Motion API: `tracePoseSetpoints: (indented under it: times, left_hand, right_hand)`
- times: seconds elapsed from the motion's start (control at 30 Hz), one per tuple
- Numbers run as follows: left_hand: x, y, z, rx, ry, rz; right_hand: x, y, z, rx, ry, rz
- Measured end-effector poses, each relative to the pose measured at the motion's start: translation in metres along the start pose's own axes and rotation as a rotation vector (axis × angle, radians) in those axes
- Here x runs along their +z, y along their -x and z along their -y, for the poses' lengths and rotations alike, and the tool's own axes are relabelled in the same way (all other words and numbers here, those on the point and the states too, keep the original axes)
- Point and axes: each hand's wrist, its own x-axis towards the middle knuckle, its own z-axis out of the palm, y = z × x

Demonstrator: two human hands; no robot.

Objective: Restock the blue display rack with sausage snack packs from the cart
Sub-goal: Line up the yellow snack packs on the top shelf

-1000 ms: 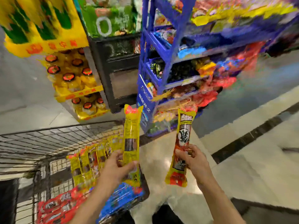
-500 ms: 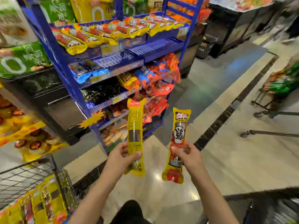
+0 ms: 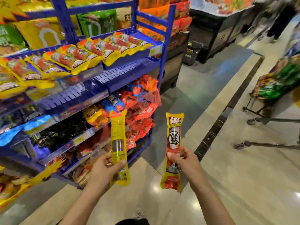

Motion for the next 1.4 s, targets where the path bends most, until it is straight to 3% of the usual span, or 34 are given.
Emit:
tracePoseSetpoints:
  times: [0.27, 0.63, 0.9, 0.97, 1.13, 1.4]
  left_hand:
    - [0.095, -0.086, -0.058, 0.049, 0.03, 0.053]
    - [0.219, -0.163, -0.135, 0.126, 0.243, -0.255]
    - [0.251, -0.202, -0.19, 0.056, 0.549, -0.327]
    - [0.245, -0.212, -0.207, 0.036, 0.481, -0.325]
    - [0.242, -0.201, -0.251, 0.297, 0.329, -0.391]
    - [0.208, -0.237, -0.313, 0.389, 0.13, -0.538]
  right_hand:
    - [-0.045, -0.119, 0.037, -0.02, -0.049, 0.015]
    - [-0.115, -0.285, 0.136, -0.217, -0.035, 0.3]
    - [-0.118, -0.35, 0.196, -0.313, 0.002, 0.525]
    - [-0.11, -0.358, 0.205, -0.316, -0.015, 0.562]
    - [-0.093, -0.372, 0.22, -0.333, -0.012, 0.596]
    - [-0.072, -0.392, 0.249, -0.377, 0.02, 0.677]
